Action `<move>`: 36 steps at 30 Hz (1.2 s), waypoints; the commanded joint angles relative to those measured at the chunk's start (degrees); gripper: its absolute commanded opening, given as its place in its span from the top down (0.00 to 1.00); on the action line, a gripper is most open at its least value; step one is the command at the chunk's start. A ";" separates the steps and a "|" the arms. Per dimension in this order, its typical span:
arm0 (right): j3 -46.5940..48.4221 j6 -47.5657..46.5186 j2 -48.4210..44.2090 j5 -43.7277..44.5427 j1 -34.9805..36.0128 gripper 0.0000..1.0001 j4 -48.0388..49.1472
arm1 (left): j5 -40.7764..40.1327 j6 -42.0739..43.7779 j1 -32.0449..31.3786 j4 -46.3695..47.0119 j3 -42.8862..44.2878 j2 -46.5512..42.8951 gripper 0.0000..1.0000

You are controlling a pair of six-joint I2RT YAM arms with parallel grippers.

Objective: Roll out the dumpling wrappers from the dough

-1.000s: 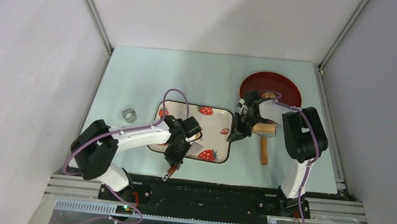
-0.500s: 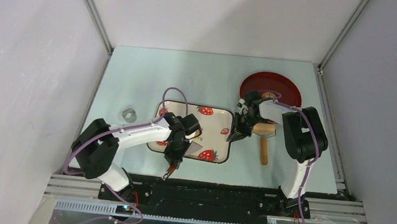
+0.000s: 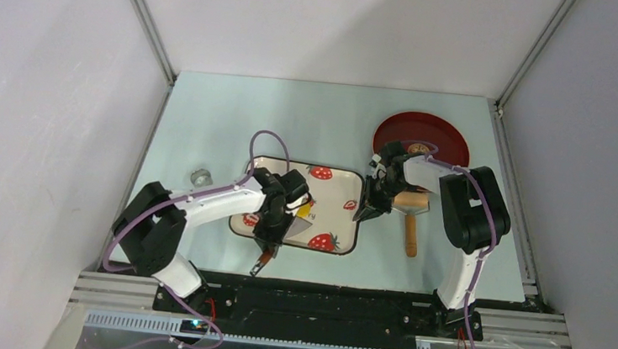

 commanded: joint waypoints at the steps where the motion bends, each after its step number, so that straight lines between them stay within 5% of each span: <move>1: 0.93 -1.42 -1.15 3.16 0.52 1.00 -3.58 | 0.95 2.43 0.29 0.18 3.22 1.41 1.00; 28: 0.93 -2.53 -1.41 2.19 0.19 1.00 -4.67 | 0.45 4.30 0.20 0.13 7.43 8.08 1.00; 36: 0.93 -2.43 -1.82 2.08 -0.02 1.00 -4.75 | 1.80 3.47 0.20 -0.57 2.65 2.83 1.00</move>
